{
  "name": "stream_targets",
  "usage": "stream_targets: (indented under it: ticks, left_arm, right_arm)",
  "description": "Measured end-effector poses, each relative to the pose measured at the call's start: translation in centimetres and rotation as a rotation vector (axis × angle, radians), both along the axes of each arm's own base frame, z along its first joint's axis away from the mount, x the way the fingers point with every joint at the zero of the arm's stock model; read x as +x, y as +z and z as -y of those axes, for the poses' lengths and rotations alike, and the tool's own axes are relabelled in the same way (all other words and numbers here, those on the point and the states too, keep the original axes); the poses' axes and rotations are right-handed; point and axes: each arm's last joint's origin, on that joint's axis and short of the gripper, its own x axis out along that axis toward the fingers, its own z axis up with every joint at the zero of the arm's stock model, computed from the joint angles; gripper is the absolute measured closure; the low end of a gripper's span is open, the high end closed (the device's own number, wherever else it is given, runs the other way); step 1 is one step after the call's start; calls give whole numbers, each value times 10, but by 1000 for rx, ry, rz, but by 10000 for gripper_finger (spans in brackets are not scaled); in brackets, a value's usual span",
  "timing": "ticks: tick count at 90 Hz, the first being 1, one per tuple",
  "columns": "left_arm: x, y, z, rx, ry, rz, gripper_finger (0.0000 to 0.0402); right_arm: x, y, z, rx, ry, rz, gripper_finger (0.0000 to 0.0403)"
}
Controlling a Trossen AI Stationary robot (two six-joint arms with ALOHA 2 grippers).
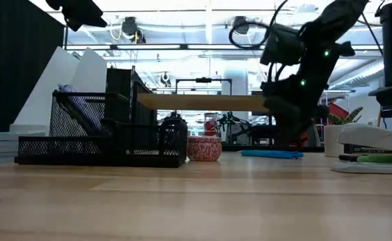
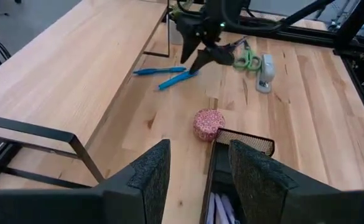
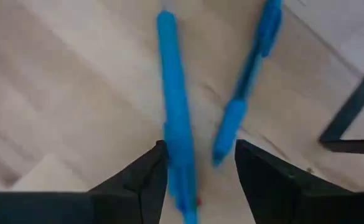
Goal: Stock shelves
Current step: Put the blue pen into the desk organizer
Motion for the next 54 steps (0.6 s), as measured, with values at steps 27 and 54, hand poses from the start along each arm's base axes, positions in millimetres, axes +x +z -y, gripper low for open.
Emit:
stream_targets:
  ticks: [27,54]
  left_arm:
    - [0,0,0,0,0,1,250]
    - [0,1,0,0,0,11,250]
  right_arm:
    - [2,-23,-4,5,25,14,243]
    - [3,-32,-6,13,27,-22,246]
